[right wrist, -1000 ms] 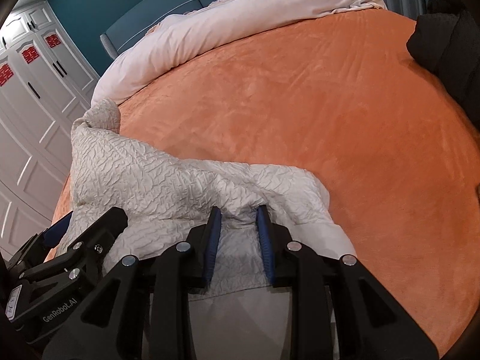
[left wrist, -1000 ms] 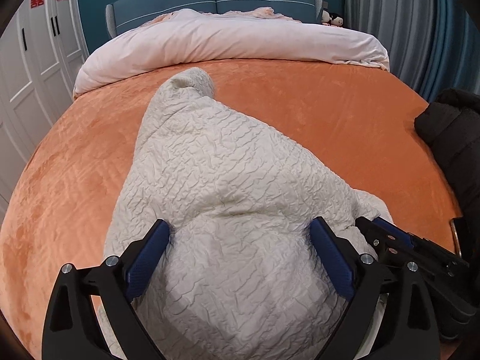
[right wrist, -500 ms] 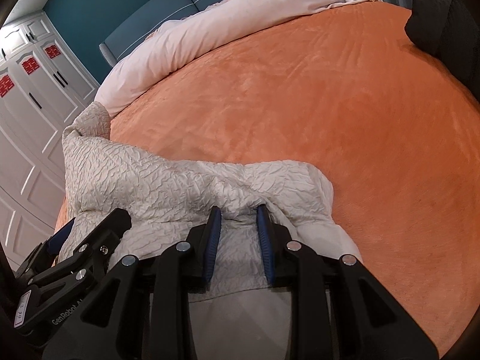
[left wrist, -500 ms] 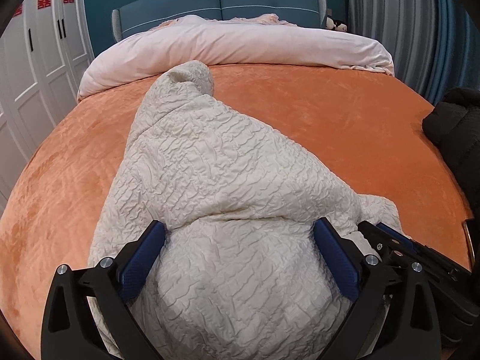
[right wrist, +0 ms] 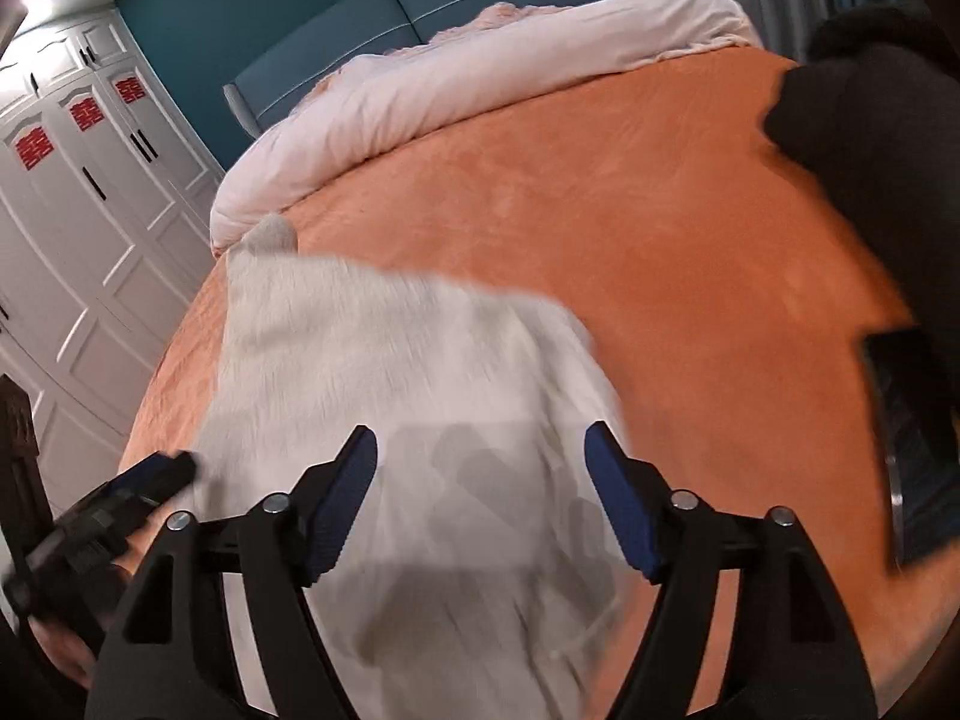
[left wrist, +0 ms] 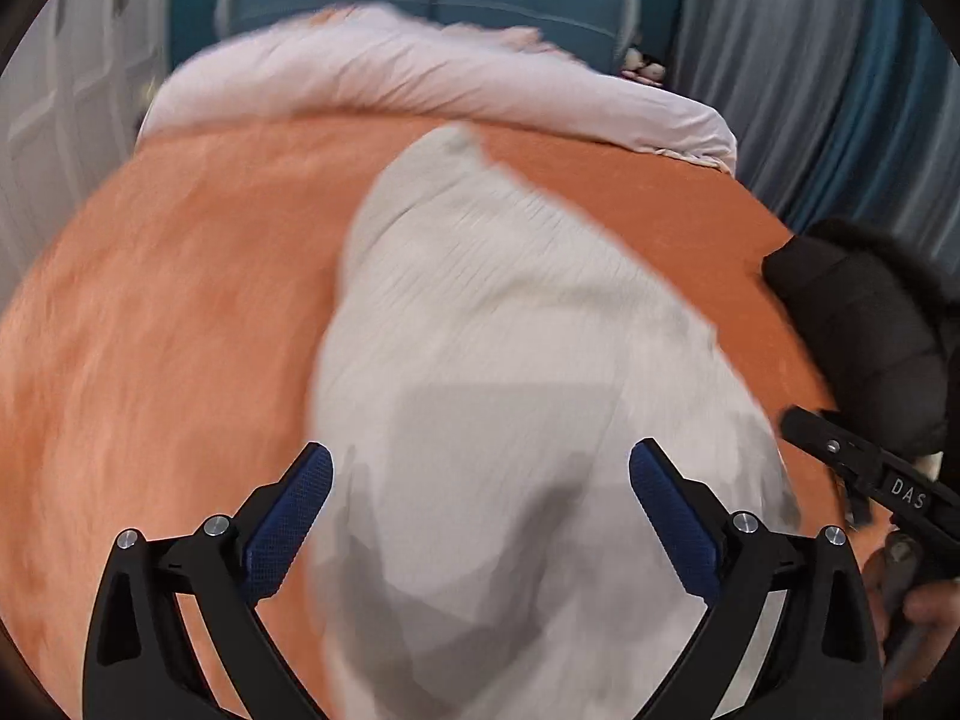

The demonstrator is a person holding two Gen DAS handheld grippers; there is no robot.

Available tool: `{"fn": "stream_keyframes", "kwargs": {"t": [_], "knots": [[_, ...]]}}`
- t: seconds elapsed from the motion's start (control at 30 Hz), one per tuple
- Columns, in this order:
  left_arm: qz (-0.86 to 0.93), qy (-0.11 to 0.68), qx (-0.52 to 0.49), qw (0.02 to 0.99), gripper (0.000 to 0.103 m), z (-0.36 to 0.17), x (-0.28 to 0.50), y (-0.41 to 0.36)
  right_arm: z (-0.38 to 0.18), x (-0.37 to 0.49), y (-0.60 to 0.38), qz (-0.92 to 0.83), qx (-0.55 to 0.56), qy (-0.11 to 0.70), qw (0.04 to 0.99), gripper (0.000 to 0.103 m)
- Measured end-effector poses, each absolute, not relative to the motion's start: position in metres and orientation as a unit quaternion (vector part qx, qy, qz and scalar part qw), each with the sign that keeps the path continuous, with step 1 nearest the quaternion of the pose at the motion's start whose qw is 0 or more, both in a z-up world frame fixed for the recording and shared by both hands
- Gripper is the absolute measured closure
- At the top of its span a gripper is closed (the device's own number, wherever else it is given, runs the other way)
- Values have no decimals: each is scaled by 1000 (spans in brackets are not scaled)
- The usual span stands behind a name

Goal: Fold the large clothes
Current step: 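Grasp the folded jacket end with the right gripper and lift it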

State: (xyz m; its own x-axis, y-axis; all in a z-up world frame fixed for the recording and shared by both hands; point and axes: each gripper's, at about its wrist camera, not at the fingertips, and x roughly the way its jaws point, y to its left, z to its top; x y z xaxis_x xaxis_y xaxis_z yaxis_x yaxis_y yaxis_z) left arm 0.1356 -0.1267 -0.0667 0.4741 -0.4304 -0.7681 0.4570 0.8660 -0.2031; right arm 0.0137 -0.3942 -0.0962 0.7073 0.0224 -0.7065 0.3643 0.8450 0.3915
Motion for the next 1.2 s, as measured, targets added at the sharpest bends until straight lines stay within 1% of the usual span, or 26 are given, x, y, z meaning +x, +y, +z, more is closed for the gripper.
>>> {"fn": "stream_keyframes", "kwargs": {"t": [0.1,0.2,0.23,0.3,0.33,0.37,0.4,0.5,0.6,0.63,0.67,0.7,0.73,0.8,0.87,0.9,0.93,0.97,1.0,1.03,1.13,1.17,1.2], "knots": [[-247,519,-53,816,6,-98,118,-82,-127,-19,-392,-105,319,403,851,33],[-253,563,-112,779,6,-125,103,-63,-158,-32,-380,-98,368,432,818,34],[-273,572,-124,764,6,-131,100,-63,-163,-33,-376,-89,383,430,812,44],[-296,576,-116,753,27,-132,100,-66,-166,-32,-364,-81,399,424,809,54],[-298,575,-113,754,32,-128,100,-66,-161,-28,-359,-77,391,426,812,65],[-309,568,-111,755,45,-120,101,-63,-157,-25,-354,-68,388,427,814,75],[-317,559,-106,759,54,-111,102,-59,-152,-21,-348,-59,383,431,815,77],[-315,522,-82,788,60,-77,99,-31,-142,-12,-313,-17,356,445,822,80],[-280,518,-57,806,59,-70,93,10,-149,-11,-261,31,336,460,821,80],[-267,525,-45,807,57,-77,91,20,-155,-12,-247,40,336,462,820,75],[-247,538,-33,805,53,-90,89,31,-160,-13,-241,42,336,464,819,64],[-227,548,-34,804,48,-103,86,42,-165,-13,-235,42,330,467,819,60],[-214,549,-44,807,48,-107,83,47,-165,-13,-235,45,329,470,818,50],[-209,532,-67,818,47,-97,74,59,-154,-14,-239,34,321,477,818,49],[-201,505,-41,839,49,-75,69,62,-126,-16,-246,1,296,463,835,48],[-200,475,-22,857,48,-57,67,57,-113,-17,-251,-11,289,450,845,48],[-201,458,-12,866,44,-46,65,54,-100,-19,-255,-26,281,436,855,48],[-199,435,-1,878,32,-31,68,45,-84,-15,-261,-51,272,419,865,45],[-198,418,6,887,29,-20,73,37,-74,-8,-265,-61,273,408,869,43],[-201,401,14,894,29,-9,83,24,-67,3,-268,-60,280,402,870,43],[-189,396,34,898,29,-5,106,-1,-68,45,-267,-43,292,403,866,43],[-184,397,37,898,29,-6,115,-10,-76,54,-266,-35,293,414,861,43],[-180,403,41,896,29,-7,124,-17,-91,72,-266,-27,295,442,847,47]]}}
